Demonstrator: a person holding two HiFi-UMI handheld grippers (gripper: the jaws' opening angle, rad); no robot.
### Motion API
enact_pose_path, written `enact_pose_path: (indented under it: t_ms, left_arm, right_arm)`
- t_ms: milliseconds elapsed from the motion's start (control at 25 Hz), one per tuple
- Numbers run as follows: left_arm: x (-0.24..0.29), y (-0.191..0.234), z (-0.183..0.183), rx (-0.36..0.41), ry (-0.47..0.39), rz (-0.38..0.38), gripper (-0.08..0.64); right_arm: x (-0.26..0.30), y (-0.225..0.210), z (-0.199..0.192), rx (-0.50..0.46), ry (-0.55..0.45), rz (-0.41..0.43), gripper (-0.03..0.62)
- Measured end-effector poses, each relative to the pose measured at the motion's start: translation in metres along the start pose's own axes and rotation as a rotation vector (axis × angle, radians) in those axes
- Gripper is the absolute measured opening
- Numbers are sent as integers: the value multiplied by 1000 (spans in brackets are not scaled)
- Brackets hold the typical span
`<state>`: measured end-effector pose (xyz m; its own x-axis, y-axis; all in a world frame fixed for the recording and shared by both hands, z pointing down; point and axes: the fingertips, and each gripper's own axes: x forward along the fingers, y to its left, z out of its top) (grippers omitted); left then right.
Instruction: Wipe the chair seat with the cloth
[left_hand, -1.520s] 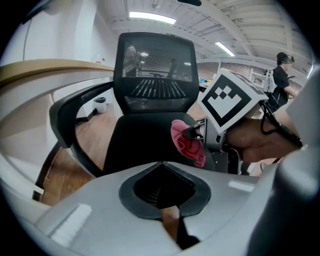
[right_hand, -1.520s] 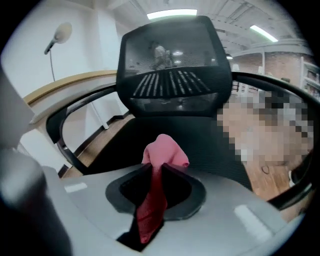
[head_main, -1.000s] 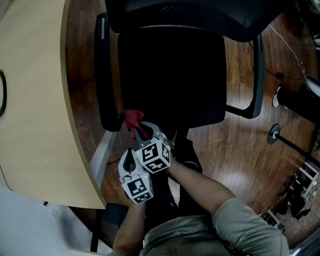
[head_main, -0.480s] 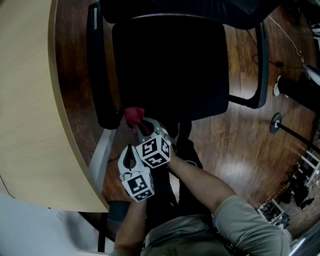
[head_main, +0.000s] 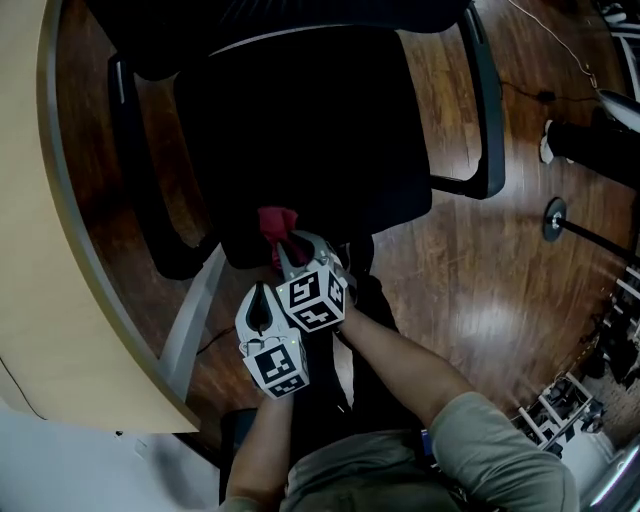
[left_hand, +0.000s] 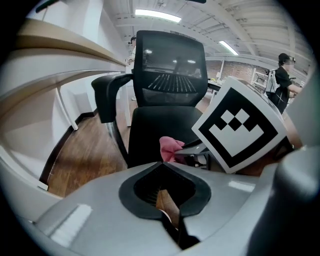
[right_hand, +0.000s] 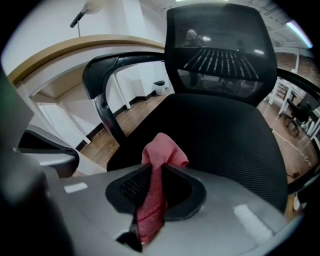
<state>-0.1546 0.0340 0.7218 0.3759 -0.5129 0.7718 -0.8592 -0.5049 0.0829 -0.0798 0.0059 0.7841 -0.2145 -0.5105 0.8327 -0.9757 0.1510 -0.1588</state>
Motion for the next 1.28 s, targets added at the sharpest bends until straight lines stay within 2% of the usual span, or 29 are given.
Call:
enact_pose_path:
  t_ms: [320,600,960,1080,1280]
  left_arm:
    - [12,-76,18,55,-11,-78,5]
    - [25,-150,32,120,-21,-143,5]
    - [32,-221,35,191,-3,-184,5]
    - [37,-243,34,206,0,-195,5]
    - [40,-268,33,226,6,-195,5]
  right_arm:
    - [-44,-90,-30,66,3,-113,60]
    - [-80,-177,-64,187,-6,-216,60]
    - [-123,-270,-115,341,7,-326,60]
    - [-130,-289,-131,365,15,-339,59]
    - [-131,-296,-142,368,16,-304,60]
